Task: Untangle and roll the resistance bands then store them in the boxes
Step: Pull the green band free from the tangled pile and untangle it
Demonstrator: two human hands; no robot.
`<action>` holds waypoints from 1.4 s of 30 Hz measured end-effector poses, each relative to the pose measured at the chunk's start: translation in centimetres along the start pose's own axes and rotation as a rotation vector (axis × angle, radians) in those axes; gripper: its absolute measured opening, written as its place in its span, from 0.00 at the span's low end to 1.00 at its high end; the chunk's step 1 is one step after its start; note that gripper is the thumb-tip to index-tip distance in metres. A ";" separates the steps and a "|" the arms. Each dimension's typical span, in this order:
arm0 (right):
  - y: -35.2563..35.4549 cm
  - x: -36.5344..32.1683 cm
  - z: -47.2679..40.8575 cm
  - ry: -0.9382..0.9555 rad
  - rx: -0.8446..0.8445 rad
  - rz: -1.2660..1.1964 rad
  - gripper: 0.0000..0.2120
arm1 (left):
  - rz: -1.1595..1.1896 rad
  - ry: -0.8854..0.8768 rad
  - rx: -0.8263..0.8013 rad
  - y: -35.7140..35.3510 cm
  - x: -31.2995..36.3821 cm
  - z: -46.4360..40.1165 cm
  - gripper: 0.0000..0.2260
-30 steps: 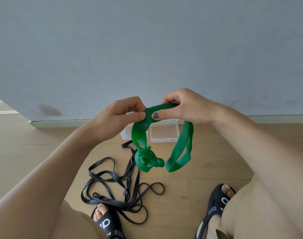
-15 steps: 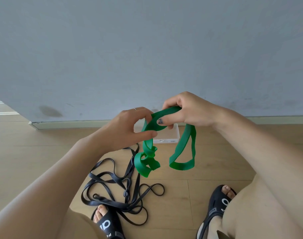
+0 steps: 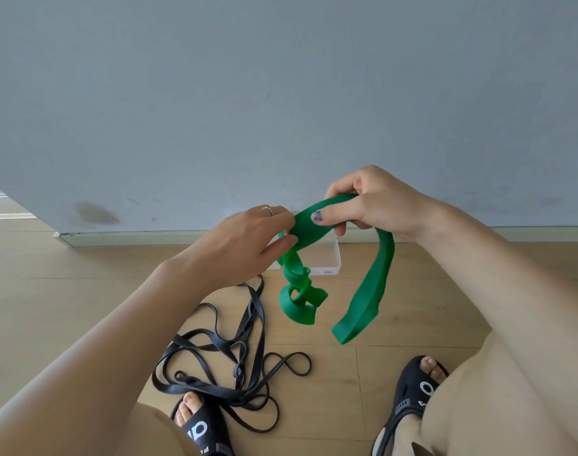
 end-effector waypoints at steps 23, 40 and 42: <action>-2.1 -0.1 0.7 0.096 -0.095 0.187 0.10 | 0.398 0.256 0.021 0.6 -0.9 0.4 0.09; -1.6 -0.7 -0.1 0.089 0.101 -0.160 0.02 | 0.463 0.356 -0.010 -0.9 -0.6 0.2 0.24; -1.4 -0.7 -0.1 0.080 0.123 -0.202 0.02 | 0.564 0.379 0.011 -1.1 -0.7 0.1 0.22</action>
Point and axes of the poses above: each hand's wrist, its own z-axis away from the middle knuckle, its own y-axis out of the back of the hand, x = y × z, the point moved 3 cm from there along -z, towards the middle knuckle, and after that the axes turned 12 degrees about z, right-handed, at the moved point
